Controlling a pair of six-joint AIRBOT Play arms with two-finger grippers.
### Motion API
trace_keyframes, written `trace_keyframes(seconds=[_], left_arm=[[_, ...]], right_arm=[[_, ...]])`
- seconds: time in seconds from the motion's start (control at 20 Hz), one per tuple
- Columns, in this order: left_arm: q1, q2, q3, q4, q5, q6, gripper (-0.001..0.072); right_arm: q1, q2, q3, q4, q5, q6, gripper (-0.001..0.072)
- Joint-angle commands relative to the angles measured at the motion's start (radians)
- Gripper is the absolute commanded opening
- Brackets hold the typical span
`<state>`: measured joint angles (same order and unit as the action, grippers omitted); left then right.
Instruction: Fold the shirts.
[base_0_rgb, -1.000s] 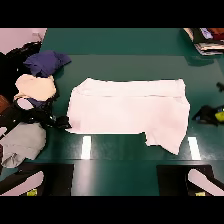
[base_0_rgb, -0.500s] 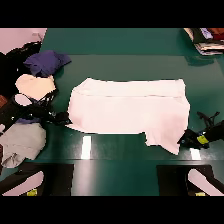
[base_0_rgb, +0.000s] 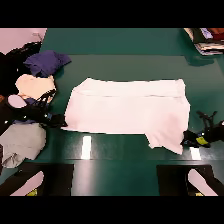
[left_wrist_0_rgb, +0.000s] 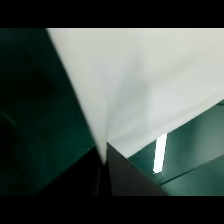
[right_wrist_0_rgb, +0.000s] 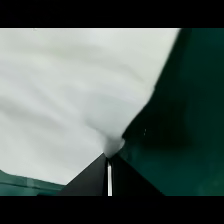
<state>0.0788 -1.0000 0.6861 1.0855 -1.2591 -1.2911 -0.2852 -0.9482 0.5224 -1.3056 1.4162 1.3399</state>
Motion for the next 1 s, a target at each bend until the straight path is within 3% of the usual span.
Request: trace_keyframes(seconds=[0.0, 0.15, 0.25, 0.45, 0.65, 0.95], left_arm=[[0.000, 0.187, -0.064, 0.124, -0.147, -0.078, 0.0018], [0.000, 0.323, -0.133, 0.090, -0.278, -0.151, 0.0019], [0.000, 0.342, -0.092, 0.032, -0.271, -0.150, 0.0018], [0.000, 0.333, 0.014, 0.030, -0.016, -0.150, 0.0018], [0.000, 0.139, 0.088, 0.028, 0.131, -0.148, 0.0019], [0.000, -0.261, 0.267, 0.005, 0.290, -0.136, 0.0019]], right_arm=[[0.003, 0.166, 0.034, -0.067, 0.134, -0.005, 0.0015], [0.003, 0.302, 0.114, -0.097, 0.180, -0.005, 0.0014], [0.004, 0.314, 0.192, -0.050, 0.162, -0.005, 0.0014], [0.089, 0.128, 0.358, 0.001, 0.074, -0.005, 0.0014], [0.217, -0.140, 0.537, -0.005, -0.035, 0.000, 0.0014], [0.250, -0.453, 0.825, 0.004, -0.061, 0.033, 0.0014]])
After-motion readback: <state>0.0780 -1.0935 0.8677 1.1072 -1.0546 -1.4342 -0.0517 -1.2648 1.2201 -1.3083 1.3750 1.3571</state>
